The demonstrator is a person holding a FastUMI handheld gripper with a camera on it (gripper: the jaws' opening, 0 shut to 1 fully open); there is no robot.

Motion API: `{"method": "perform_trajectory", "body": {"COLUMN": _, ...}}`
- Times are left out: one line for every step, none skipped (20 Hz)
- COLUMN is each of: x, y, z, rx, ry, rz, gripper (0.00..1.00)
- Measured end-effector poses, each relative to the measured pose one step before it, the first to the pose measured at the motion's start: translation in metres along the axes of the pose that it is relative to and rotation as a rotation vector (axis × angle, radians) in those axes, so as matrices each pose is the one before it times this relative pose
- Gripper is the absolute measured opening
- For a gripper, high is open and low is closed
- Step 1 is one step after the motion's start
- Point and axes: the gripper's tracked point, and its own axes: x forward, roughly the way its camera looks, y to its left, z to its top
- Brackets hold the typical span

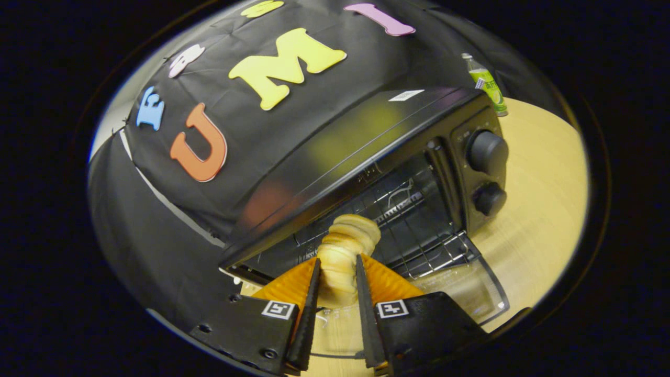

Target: Open the toaster oven, put the food inside, and close the toaster oven door.

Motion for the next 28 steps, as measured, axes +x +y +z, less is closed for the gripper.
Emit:
{"method": "perform_trajectory", "body": {"x": 0.00934, "y": -0.00178, "z": 0.00446, "rx": 0.01338, "ry": -0.00897, "rz": -0.00007, "gripper": 0.44}}
{"method": "perform_trajectory", "body": {"x": 0.00699, "y": -0.00102, "z": 0.00455, "rx": 0.01816, "ry": -0.01687, "rz": -0.00318, "gripper": 0.44}}
{"method": "perform_trajectory", "body": {"x": 0.00686, "y": 0.00018, "z": -0.00015, "rx": 0.00034, "ry": 0.00309, "rz": 0.00190, "gripper": 0.43}}
{"method": "perform_trajectory", "body": {"x": 0.00504, "y": -0.00109, "z": -0.00153, "rx": -0.00409, "ry": 0.00297, "rz": 0.00236, "gripper": 0.43}}
{"method": "perform_trajectory", "body": {"x": 0.00367, "y": -0.00015, "z": -0.00124, "rx": -0.00292, "ry": 0.00219, "rz": 0.00480, "gripper": 0.45}}
{"method": "perform_trajectory", "body": {"x": 0.00180, "y": 0.00084, "z": 0.00121, "rx": -0.00083, "ry": -0.00803, "rz": 0.00474, "gripper": 0.46}}
{"method": "perform_trajectory", "body": {"x": 0.00165, "y": 0.00021, "z": 0.00044, "rx": -0.00405, "ry": -0.00908, "rz": -0.00341, "gripper": 0.51}}
{"method": "perform_trajectory", "body": {"x": -0.00176, "y": 0.00107, "z": 0.00100, "rx": -0.00315, "ry": -0.00107, "rz": 0.00537, "gripper": 0.55}}
{"method": "perform_trajectory", "body": {"x": 0.00022, "y": 0.00147, "z": -0.00100, "rx": -0.00355, "ry": -0.00213, "rz": 0.00453, "gripper": 0.60}}
{"method": "perform_trajectory", "body": {"x": -0.00355, "y": 0.00222, "z": 0.00038, "rx": 0.00251, "ry": -0.00860, "rz": 0.00351, "gripper": 0.70}}
{"method": "perform_trajectory", "body": {"x": -0.00404, "y": -0.00171, "z": -0.00011, "rx": -0.00736, "ry": 0.00168, "rz": -0.01541, "gripper": 0.81}}
{"method": "perform_trajectory", "body": {"x": -0.00146, "y": 0.00243, "z": -0.00256, "rx": 0.00194, "ry": -0.00540, "rz": 0.00822, "gripper": 0.92}}
{"method": "perform_trajectory", "body": {"x": -0.00997, "y": 0.00158, "z": 0.00034, "rx": -0.00137, "ry": -0.00562, "rz": 0.00613, "gripper": 0.95}}
{"method": "perform_trajectory", "body": {"x": -0.00488, "y": 0.00313, "z": -0.00347, "rx": -0.01310, "ry": -0.00186, "rz": 0.01234, "gripper": 0.96}}
{"method": "perform_trajectory", "body": {"x": -0.00980, "y": -0.00009, "z": -0.00106, "rx": -0.02199, "ry": -0.00463, "rz": -0.00638, "gripper": 1.00}}
{"method": "perform_trajectory", "body": {"x": -0.01300, "y": 0.00121, "z": -0.00022, "rx": -0.01661, "ry": -0.01235, "rz": 0.00040, "gripper": 1.00}}
{"method": "perform_trajectory", "body": {"x": -0.01555, "y": 0.00225, "z": 0.00179, "rx": -0.01144, "ry": -0.01200, "rz": 0.00145, "gripper": 1.00}}
{"method": "perform_trajectory", "body": {"x": -0.01785, "y": 0.00239, "z": 0.00047, "rx": -0.01194, "ry": -0.01146, "rz": 0.00081, "gripper": 1.00}}
{"method": "perform_trajectory", "body": {"x": -0.01800, "y": 0.00159, "z": 0.00216, "rx": -0.02487, "ry": -0.01423, "rz": -0.00126, "gripper": 1.00}}
{"method": "perform_trajectory", "body": {"x": -0.02077, "y": 0.00338, "z": 0.00196, "rx": -0.02739, "ry": -0.02083, "rz": 0.00288, "gripper": 1.00}}
{"method": "perform_trajectory", "body": {"x": -0.02054, "y": 0.00219, "z": 0.00428, "rx": -0.03852, "ry": -0.02536, "rz": -0.00493, "gripper": 1.00}}
{"method": "perform_trajectory", "body": {"x": -0.02066, "y": -0.00026, "z": 0.00303, "rx": -0.05382, "ry": -0.02171, "rz": -0.01556, "gripper": 1.00}}
{"method": "perform_trajectory", "body": {"x": -0.01949, "y": 0.00043, "z": 0.00477, "rx": -0.04883, "ry": -0.02704, "rz": -0.00318, "gripper": 1.00}}
{"method": "perform_trajectory", "body": {"x": -0.01930, "y": 0.00254, "z": 0.00396, "rx": -0.04034, "ry": -0.02442, "rz": -0.00437, "gripper": 1.00}}
{"method": "perform_trajectory", "body": {"x": -0.01648, "y": -0.00044, "z": 0.00227, "rx": -0.03241, "ry": -0.01614, "rz": -0.00081, "gripper": 1.00}}
{"method": "perform_trajectory", "body": {"x": -0.01528, "y": 0.00106, "z": 0.00074, "rx": -0.02381, "ry": -0.01304, "rz": 0.00209, "gripper": 1.00}}
{"method": "perform_trajectory", "body": {"x": -0.01537, "y": -0.00133, "z": -0.00117, "rx": -0.02854, "ry": -0.00670, "rz": -0.00602, "gripper": 1.00}}
{"method": "perform_trajectory", "body": {"x": -0.00922, "y": -0.00178, "z": -0.00198, "rx": -0.02648, "ry": -0.00141, "rz": -0.00550, "gripper": 1.00}}
